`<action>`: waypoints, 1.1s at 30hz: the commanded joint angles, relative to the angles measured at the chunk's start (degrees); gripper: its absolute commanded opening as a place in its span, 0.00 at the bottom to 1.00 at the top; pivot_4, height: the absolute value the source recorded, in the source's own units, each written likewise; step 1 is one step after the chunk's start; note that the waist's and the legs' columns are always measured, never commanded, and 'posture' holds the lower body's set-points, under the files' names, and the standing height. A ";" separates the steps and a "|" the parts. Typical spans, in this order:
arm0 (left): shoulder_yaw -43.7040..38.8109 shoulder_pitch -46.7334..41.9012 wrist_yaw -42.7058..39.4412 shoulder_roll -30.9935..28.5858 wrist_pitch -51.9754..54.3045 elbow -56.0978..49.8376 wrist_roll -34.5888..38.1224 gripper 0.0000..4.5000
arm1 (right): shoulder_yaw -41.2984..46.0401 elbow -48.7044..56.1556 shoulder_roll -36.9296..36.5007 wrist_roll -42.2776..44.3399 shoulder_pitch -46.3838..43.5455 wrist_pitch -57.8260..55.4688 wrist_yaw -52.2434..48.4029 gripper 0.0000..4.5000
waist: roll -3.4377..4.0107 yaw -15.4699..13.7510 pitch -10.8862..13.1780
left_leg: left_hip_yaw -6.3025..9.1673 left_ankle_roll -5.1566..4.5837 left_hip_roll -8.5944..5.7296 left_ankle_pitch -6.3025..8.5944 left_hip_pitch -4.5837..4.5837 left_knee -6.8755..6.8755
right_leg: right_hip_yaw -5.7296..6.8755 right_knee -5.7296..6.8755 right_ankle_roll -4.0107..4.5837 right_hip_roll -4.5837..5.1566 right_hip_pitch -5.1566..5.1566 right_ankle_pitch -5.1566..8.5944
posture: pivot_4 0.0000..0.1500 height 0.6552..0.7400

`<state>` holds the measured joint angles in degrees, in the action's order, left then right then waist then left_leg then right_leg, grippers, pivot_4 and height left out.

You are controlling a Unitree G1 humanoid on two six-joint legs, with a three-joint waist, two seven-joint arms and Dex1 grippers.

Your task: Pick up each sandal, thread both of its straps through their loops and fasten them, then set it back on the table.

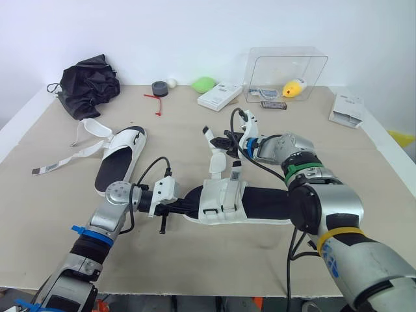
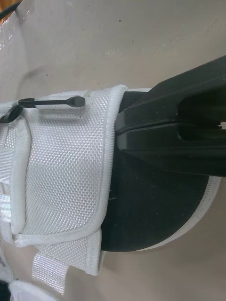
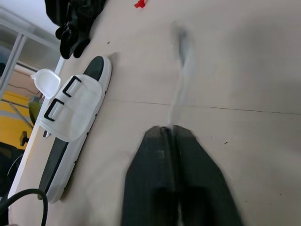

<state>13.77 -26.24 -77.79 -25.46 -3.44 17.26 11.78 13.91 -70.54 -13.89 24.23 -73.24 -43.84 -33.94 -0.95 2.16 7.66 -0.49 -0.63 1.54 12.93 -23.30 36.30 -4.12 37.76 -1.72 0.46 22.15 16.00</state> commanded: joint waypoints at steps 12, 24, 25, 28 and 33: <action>4.70 2.88 -0.91 -0.12 2.30 4.65 -3.65 0.00 | -5.60 39.07 -4.72 5.51 9.66 -2.92 -22.75 0.01 | 0.07 -0.37 0.05 | 0.07 0.01 -0.04 -0.01 -0.07 0.09 | 0.04 0.16 -0.03 0.03 0.06 0.01 | 1.00 1.00; 4.80 1.99 -1.45 0.07 1.70 5.89 -3.92 0.00 | -22.97 87.24 -7.13 -8.80 38.26 28.66 -21.68 0.01 | 0.17 -0.42 0.14 | 0.17 0.16 -0.08 -0.04 -0.06 0.20 | 0.08 0.27 -0.18 -0.02 0.07 0.09 | 1.00 1.00; 4.80 1.90 -1.49 0.08 1.65 6.02 -3.95 0.00 | -24.22 87.59 -7.68 -10.93 39.72 34.18 -22.40 0.01 | 0.14 -0.48 0.14 | 0.16 0.16 -0.08 -0.04 -0.06 0.22 | 0.08 0.26 -0.22 -0.02 0.07 0.10 | 1.00 1.00; 4.85 1.65 -1.61 0.18 1.45 6.39 -4.05 0.00 | -27.19 83.48 -11.30 -18.11 43.51 56.40 -25.10 0.01 | 0.08 -0.51 0.18 | 0.14 0.16 -0.10 -0.04 -0.05 0.23 | 0.06 0.26 -0.35 -0.01 0.05 0.17 | 1.00 1.00; 4.85 1.46 -1.77 0.28 1.27 6.67 -4.08 0.00 | -26.43 74.92 -14.68 -23.01 44.02 80.52 -23.29 0.01 | 0.01 -0.49 0.23 | 0.08 0.17 -0.12 -0.04 0.07 0.23 | 0.02 0.26 -0.34 -0.01 -0.02 0.17 | 1.00 1.00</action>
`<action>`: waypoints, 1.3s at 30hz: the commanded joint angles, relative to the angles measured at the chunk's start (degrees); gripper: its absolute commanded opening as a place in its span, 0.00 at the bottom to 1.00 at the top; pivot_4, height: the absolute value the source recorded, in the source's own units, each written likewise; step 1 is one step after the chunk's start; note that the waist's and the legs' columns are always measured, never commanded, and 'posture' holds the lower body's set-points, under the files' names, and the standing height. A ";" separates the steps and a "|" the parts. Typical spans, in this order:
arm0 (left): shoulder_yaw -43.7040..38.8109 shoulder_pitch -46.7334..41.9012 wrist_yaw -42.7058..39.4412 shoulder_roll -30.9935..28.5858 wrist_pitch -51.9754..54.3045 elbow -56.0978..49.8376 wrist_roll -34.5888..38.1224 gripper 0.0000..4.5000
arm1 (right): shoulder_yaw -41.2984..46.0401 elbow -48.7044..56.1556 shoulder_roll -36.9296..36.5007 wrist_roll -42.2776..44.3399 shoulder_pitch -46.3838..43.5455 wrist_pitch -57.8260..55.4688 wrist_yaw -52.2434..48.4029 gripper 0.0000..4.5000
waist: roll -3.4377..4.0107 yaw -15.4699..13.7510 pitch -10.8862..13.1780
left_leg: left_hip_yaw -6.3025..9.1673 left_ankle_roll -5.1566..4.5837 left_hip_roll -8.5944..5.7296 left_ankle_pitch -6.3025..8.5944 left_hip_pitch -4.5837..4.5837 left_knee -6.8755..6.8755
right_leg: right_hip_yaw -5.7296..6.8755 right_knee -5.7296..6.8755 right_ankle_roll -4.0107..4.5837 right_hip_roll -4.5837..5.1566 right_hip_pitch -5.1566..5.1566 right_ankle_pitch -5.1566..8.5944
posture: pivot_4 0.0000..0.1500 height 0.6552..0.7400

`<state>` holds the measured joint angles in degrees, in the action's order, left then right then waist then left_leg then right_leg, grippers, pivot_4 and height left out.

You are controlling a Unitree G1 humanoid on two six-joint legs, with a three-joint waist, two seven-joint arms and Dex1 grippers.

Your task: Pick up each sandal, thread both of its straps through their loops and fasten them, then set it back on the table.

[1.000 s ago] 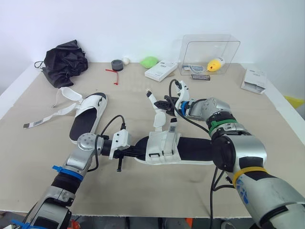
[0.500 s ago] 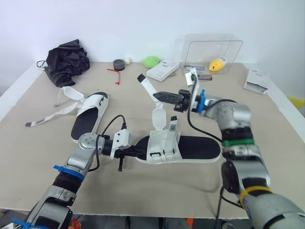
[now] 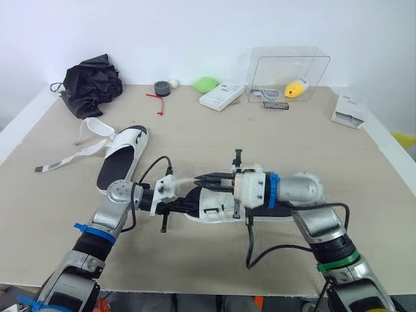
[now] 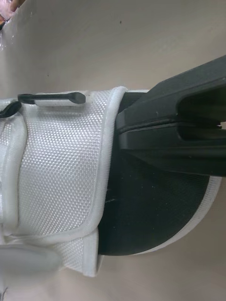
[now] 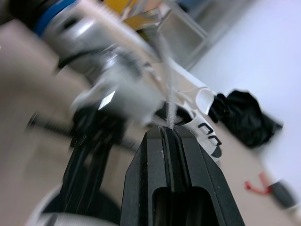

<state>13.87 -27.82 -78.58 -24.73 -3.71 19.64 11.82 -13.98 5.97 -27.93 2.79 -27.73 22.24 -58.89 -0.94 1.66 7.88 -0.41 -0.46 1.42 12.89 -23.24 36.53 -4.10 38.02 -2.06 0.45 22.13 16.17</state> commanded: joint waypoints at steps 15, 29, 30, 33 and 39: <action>4.80 2.88 -1.52 -0.55 1.23 4.41 -4.30 0.00 | -2.32 -13.54 -8.49 -11.41 0.42 45.35 8.73 0.01 | -0.04 -0.17 0.02 | -0.03 0.00 0.05 0.01 0.18 -0.02 | -0.06 0.00 0.30 0.00 -0.17 -0.07 | 1.00 1.00; 5.55 -0.81 -3.55 -1.75 2.24 3.41 -4.34 0.00 | -6.56 -5.09 -16.89 -4.00 -0.56 26.52 3.94 0.84 | -0.11 -0.22 0.08 | -0.05 0.00 0.06 0.01 0.71 -0.02 | -0.09 0.01 0.37 0.01 -0.69 -0.04 | 1.00 1.00; 5.60 -1.29 -3.41 -1.89 2.36 3.33 -4.37 0.00 | -5.54 -2.94 -17.83 -0.73 -0.90 21.02 3.19 0.84 | -0.09 -0.18 0.10 | -0.04 0.00 0.07 0.01 0.71 -0.03 | -0.09 0.01 0.38 0.00 -0.69 -0.03 | 1.00 1.00; 6.03 -2.02 -3.11 -2.13 2.18 2.96 -4.71 0.00 | -0.02 8.91 -25.55 20.85 -1.80 -8.77 1.41 0.84 | 0.07 -0.31 0.30 | -0.02 0.00 0.11 0.01 0.71 -0.03 | -0.09 0.01 0.41 -0.01 -0.69 -0.03 | 1.00 1.00; 7.33 -1.97 -2.76 -2.11 1.91 2.54 -5.19 0.00 | 11.05 24.46 -44.65 69.00 0.85 -54.21 4.41 0.84 | -0.02 -0.43 0.35 | 0.31 0.03 0.10 0.08 0.68 -0.10 | 0.27 0.00 0.65 0.45 -0.82 0.10 | 1.00 1.00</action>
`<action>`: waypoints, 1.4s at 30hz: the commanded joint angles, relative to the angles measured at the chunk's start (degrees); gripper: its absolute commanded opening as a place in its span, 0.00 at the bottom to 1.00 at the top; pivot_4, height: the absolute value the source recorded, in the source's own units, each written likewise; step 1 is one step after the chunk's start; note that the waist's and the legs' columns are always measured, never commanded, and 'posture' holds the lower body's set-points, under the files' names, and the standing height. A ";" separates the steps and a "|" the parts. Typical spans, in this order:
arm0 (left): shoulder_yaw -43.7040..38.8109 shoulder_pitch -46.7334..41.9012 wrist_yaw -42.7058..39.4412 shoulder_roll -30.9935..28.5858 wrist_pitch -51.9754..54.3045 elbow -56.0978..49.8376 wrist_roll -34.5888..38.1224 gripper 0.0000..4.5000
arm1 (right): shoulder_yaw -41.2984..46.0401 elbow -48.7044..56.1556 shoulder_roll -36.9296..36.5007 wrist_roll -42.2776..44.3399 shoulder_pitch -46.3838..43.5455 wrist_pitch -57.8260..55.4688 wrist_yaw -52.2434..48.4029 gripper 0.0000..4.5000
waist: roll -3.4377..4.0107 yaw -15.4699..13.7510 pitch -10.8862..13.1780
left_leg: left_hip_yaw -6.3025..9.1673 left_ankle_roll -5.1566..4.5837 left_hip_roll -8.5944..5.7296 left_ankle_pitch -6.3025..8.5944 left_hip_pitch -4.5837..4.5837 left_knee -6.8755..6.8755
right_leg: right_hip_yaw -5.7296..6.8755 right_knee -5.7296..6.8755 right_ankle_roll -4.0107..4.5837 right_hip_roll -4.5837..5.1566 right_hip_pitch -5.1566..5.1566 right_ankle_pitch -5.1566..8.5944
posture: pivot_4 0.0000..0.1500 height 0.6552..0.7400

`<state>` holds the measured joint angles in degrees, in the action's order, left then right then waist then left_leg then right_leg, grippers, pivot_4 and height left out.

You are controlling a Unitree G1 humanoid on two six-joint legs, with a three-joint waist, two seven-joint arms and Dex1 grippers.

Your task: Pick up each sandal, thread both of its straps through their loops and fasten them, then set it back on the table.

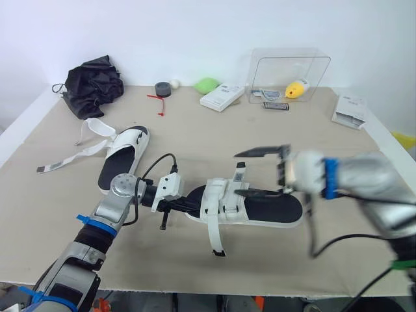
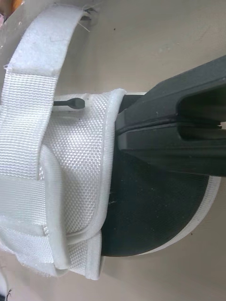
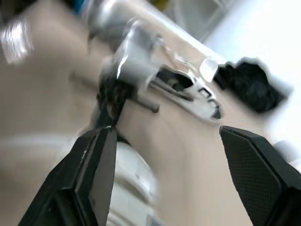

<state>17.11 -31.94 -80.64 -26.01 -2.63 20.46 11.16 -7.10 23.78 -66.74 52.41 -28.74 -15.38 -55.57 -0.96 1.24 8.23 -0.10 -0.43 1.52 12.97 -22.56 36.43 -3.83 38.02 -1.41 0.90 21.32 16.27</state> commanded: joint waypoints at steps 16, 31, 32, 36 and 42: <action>4.76 3.63 1.72 -1.15 4.68 -1.88 -3.96 0.00 | -3.99 11.44 1.50 52.18 16.81 -35.00 45.38 0.84 | -0.51 -0.10 0.15 | 0.19 0.05 -0.21 -0.02 -0.34 0.17 | 0.13 -0.03 -0.68 0.08 0.10 0.42 | 1.00 1.00; 5.27 2.17 1.70 -1.29 5.02 -1.73 -4.63 0.00 | -10.11 1.63 13.89 54.29 11.15 -43.93 59.97 0.84 | -0.55 -0.04 0.17 | 0.38 0.03 -0.32 -0.01 -0.49 0.16 | 0.26 -0.04 -0.44 -0.03 0.14 0.28 | 1.00 1.00; 5.18 2.10 1.80 -1.19 5.19 -1.86 -4.45 0.00 | -10.03 1.38 14.14 54.29 10.81 -44.29 60.01 0.84 | -0.55 -0.04 0.17 | 0.41 0.03 -0.33 -0.01 -0.52 0.16 | 0.28 -0.05 -0.44 -0.03 0.14 0.29 | 1.00 1.00; 5.07 2.58 1.89 -1.24 5.23 -2.11 -4.22 0.00 | -9.38 0.81 14.99 53.51 10.29 -45.38 59.68 0.70 | -0.55 -0.04 0.17 | 0.42 0.03 -0.33 -0.01 -0.53 0.18 | 0.29 -0.05 -0.42 -0.04 0.14 0.28 | 1.00 1.00; 4.52 3.20 1.93 -1.11 6.13 -3.25 -3.24 0.00 | -8.35 -0.14 15.39 52.02 10.32 -46.43 58.90 0.12 | -0.55 -0.03 0.17 | 0.46 0.03 -0.33 -0.01 -0.54 0.18 | 0.33 -0.05 -0.42 -0.04 0.14 0.28 | 1.00 1.00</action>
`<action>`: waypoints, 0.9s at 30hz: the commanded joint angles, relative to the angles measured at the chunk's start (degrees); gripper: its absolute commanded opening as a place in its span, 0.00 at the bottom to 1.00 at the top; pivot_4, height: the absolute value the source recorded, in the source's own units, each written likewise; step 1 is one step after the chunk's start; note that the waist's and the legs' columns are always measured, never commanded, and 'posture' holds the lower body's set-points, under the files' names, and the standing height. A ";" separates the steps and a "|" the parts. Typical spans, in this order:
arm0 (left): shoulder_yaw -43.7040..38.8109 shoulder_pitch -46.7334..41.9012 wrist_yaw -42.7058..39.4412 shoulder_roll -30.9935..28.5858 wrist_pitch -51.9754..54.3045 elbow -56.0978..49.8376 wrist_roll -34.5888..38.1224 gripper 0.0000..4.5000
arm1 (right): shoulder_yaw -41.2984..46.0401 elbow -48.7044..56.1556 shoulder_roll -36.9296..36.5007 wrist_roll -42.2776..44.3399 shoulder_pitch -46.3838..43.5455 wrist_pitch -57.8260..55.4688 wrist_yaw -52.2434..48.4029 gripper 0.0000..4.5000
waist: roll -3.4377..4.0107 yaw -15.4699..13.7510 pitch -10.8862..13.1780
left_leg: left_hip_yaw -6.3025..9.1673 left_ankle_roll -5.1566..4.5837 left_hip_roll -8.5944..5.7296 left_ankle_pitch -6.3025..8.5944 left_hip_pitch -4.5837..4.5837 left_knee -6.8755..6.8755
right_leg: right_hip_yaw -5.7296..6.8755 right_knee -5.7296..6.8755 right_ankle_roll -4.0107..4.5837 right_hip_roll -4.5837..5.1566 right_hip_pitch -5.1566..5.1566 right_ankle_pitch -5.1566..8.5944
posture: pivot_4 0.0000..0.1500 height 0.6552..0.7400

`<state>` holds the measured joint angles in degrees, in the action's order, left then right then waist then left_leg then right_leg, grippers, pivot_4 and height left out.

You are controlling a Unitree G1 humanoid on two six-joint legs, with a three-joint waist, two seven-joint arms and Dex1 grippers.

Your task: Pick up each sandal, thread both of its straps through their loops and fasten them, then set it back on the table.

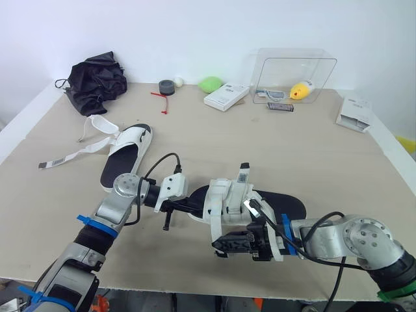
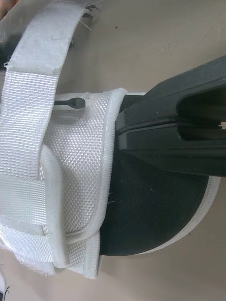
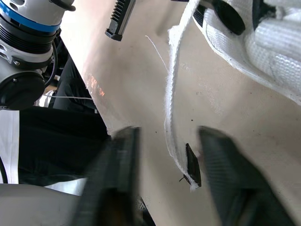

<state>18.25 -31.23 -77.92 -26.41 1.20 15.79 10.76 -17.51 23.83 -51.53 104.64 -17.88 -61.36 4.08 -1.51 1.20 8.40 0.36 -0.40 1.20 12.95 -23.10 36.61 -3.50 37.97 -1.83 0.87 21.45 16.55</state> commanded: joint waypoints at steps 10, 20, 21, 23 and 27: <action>2.14 3.65 -1.67 -0.61 3.34 -0.50 -0.69 0.00 | 6.02 -2.89 0.85 6.80 -3.58 -0.26 -3.66 0.01 | 0.00 0.02 0.01 | -0.01 0.00 0.00 0.00 -0.10 -0.01 | 0.03 0.00 0.00 -0.01 0.09 0.01 | 1.00 1.00; 2.07 4.17 -2.22 -0.66 0.95 0.39 -1.20 0.00 | 9.44 -12.93 8.76 8.36 -14.35 0.01 1.76 0.01 | -0.03 0.05 0.04 | 0.00 -0.03 0.00 0.02 -0.15 -0.03 | 0.06 0.00 0.02 -0.01 0.14 0.00 | 1.00 1.00; 2.10 4.18 -2.18 -0.60 0.87 0.44 -1.22 0.00 | 9.50 -14.14 9.19 8.36 -15.50 -0.15 2.71 0.01 | -0.03 0.05 0.04 | -0.01 -0.03 0.00 0.02 -0.15 -0.03 | 0.06 0.00 0.03 -0.01 0.14 -0.01 | 1.00 1.00; 2.18 4.19 -2.14 -0.53 0.66 0.49 -1.31 0.00 | 9.47 -16.01 9.60 8.36 -17.23 -1.03 3.62 0.01 | -0.02 0.06 0.04 | -0.02 -0.03 0.00 0.02 -0.17 -0.03 | 0.06 0.00 0.04 0.00 0.17 -0.01 | 1.00 1.00; 2.15 4.33 -1.97 -0.49 0.62 0.32 -1.35 0.00 | 9.52 -17.88 9.31 8.36 -18.50 -3.12 3.89 0.01 | -0.02 0.06 0.04 | 0.00 -0.09 0.00 0.05 -0.24 -0.05 | 0.06 0.00 0.05 0.00 0.25 -0.02 | 1.00 1.00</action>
<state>16.96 -29.31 -78.29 -26.28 1.02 14.20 11.75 -10.17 6.19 -41.95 111.81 -35.24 -63.58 7.92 -1.53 1.26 8.43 0.36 -0.50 1.20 13.01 -23.35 36.55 -3.44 37.97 -1.78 0.87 21.71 16.54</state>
